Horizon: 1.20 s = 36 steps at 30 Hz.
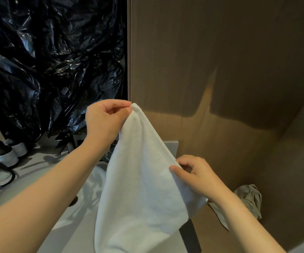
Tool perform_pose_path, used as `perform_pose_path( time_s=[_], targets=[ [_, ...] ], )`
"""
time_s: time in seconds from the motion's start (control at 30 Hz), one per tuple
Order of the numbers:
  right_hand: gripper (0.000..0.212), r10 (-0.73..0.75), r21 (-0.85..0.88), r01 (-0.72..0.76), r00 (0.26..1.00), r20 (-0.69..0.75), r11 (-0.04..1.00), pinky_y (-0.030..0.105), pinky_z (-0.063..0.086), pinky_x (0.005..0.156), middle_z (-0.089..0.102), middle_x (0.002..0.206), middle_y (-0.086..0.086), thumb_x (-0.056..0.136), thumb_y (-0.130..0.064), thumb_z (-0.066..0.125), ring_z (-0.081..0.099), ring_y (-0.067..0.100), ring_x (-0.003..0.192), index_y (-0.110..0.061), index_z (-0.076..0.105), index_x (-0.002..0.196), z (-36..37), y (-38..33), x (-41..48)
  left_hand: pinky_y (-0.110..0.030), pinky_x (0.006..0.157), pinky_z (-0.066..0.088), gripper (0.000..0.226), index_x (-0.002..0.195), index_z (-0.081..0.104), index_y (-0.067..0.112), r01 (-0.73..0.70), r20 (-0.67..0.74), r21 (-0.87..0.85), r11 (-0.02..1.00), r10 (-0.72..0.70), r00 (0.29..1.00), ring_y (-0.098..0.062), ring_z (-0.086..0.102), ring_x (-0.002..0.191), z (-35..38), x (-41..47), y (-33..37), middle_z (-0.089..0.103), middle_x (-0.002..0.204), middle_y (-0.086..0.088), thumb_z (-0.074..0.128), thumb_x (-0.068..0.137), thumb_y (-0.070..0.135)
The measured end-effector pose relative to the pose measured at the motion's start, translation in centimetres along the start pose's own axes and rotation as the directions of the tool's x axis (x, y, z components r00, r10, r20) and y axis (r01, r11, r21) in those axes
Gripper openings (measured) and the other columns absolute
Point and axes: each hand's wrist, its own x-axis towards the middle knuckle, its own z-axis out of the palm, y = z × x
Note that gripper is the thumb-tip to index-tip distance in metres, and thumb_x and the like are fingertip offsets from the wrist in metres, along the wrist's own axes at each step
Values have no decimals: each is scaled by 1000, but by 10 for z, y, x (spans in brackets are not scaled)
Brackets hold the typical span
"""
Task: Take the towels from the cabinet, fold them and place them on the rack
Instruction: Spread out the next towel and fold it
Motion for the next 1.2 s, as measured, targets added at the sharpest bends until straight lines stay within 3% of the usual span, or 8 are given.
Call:
perform_pose_path(
  time_s=[0.1, 0.27, 0.57, 0.73, 0.8, 0.97, 1.1, 1.2],
  targets=[
    [32, 44, -37, -44, 999, -10, 998, 31, 43, 63, 56, 74, -1, 94, -45, 57, 54, 17, 72, -20, 65, 75, -2, 16, -5, -13, 70, 54, 24, 79, 72, 38, -11, -36, 26, 1000, 12, 999, 0, 68, 78, 1, 8, -4, 72, 77, 18, 75, 82, 15],
    [21, 76, -71, -79, 996, -39, 994, 28, 49, 68, 60, 80, -13, 95, -39, 59, 59, 8, 78, -34, 70, 77, -18, 29, -17, -6, 66, 49, 23, 81, 72, 37, -22, -82, 31, 999, 25, 996, 4, 67, 75, -2, 14, -12, 70, 77, 17, 73, 83, 14],
    [13, -100, -521, -11, 978, -185, 853, 22, 50, 72, 58, 92, -16, 98, -31, 55, 58, 4, 85, -33, 65, 105, -96, 23, 2, -4, 61, 48, 14, 96, 75, 21, 40, -182, 26, 999, -35, 983, 7, 64, 70, -8, 23, -31, 70, 82, 12, 69, 86, 13],
    [12, -336, -708, 74, 911, -239, 703, 37, 56, 59, 59, 92, -6, 96, -24, 55, 61, 14, 75, -28, 57, 107, -130, 2, 21, -2, 60, 45, 15, 99, 73, 21, 79, -229, -18, 997, -81, 970, 13, 62, 69, -6, 26, -38, 68, 83, 15, 66, 89, 12],
    [8, -342, -697, 110, 917, -203, 709, 38, 56, 60, 58, 87, -10, 96, -30, 52, 59, 9, 74, -32, 57, 102, -139, -8, 27, -2, 61, 46, 16, 100, 71, 22, 81, -246, -37, 996, -88, 965, 14, 61, 69, -8, 26, -38, 68, 85, 15, 65, 90, 11],
    [16, -163, -449, 80, 975, -151, 890, 35, 57, 74, 66, 82, -18, 97, -34, 56, 63, 2, 82, -31, 70, 92, -133, -20, 21, -3, 66, 47, 21, 98, 70, 24, 50, -229, -52, 997, -61, 972, 12, 63, 75, -17, 14, -33, 69, 91, 12, 61, 90, 7],
    [18, -70, -263, 58, 997, -38, 963, 19, 49, 68, 70, 81, -19, 95, -36, 60, 66, 1, 82, -38, 74, 83, -122, -22, 4, -9, 64, 51, 21, 91, 73, 28, 47, -226, -69, 996, -62, 972, 4, 66, 73, -35, -4, -36, 72, 82, 10, 65, 87, 10],
    [19, 21, -230, -16, 1000, 18, 973, 17, 48, 63, 69, 75, -16, 93, -41, 61, 66, 1, 77, -41, 73, 79, -105, -15, 6, -18, 61, 53, 19, 89, 75, 27, 114, -210, 7, 993, -110, 972, -5, 67, 68, -41, -7, -56, 73, 76, 8, 66, 84, 11]
  ],
)
